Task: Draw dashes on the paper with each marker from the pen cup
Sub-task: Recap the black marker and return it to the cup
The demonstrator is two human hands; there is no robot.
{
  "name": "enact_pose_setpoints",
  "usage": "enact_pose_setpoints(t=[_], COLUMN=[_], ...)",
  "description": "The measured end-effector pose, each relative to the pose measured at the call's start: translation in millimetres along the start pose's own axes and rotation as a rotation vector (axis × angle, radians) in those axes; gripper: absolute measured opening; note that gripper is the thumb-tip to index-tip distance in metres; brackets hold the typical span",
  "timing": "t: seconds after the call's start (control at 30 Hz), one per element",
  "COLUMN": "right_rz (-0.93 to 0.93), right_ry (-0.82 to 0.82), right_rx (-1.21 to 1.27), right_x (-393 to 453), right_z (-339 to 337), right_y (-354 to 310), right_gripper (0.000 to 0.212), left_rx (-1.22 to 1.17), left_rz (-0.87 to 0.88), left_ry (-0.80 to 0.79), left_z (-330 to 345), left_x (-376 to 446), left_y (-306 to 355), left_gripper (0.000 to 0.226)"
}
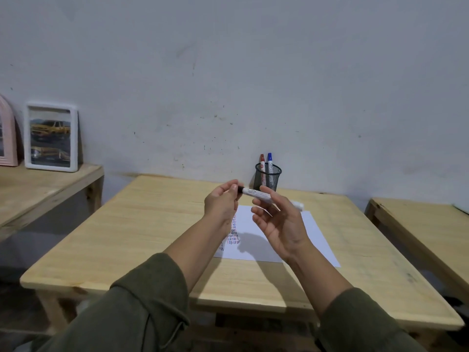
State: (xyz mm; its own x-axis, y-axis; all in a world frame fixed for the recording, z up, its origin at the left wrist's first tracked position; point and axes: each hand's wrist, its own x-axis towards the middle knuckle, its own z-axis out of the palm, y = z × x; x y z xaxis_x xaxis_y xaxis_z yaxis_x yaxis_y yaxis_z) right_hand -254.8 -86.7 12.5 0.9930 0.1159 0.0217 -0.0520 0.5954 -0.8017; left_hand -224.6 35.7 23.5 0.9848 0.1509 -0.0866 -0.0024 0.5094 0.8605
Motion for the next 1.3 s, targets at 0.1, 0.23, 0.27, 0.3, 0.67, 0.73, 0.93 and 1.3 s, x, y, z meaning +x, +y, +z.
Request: enact_pose_setpoints(t=[0.1, 0.23, 0.27, 0.3, 0.67, 0.73, 0.93, 1.3], right_rz=[0.051, 0.100, 0.079, 0.056, -0.234, -0.319, -0.488, -0.426], right_ry=[-0.149, -0.232, -0.203, -0.168, 0.042, 0.121, 0.323, 0.225], right_rx=[-0.028, -0.136, -0.217, -0.322, -0.758, -0.794, -0.854, -1.170], right_x=[1, 4, 6, 9, 101, 125, 188, 242], right_z=[-7, -7, -5, -5, -31, -32, -31, -53], right_y=[-7, -14, -16, -17, -61, -76, -97, -54], right_gripper=[0.058, 0.046, 0.030, 0.015, 0.075, 0.085, 0.077, 0.067], left_rx=[-0.069, -0.069, -0.039, 0.000, 0.709, 0.788, 1.111, 1.153], left_rz=[-0.018, -0.039, -0.040, -0.036, 0.158, 0.181, 0.212, 0.216], left_ry=[0.031, -0.047, -0.082, -0.117, -0.137, -0.134, -0.222, -0.196], left_z=[-2, -2, 0, 1, 21, 29, 56, 68], left_x=[11, 24, 26, 29, 107, 124, 160, 200], left_y=[7, 9, 9, 9, 11, 11, 7, -28], left_gripper=[0.018, 0.015, 0.015, 0.014, 0.019, 0.027, 0.047, 0.042])
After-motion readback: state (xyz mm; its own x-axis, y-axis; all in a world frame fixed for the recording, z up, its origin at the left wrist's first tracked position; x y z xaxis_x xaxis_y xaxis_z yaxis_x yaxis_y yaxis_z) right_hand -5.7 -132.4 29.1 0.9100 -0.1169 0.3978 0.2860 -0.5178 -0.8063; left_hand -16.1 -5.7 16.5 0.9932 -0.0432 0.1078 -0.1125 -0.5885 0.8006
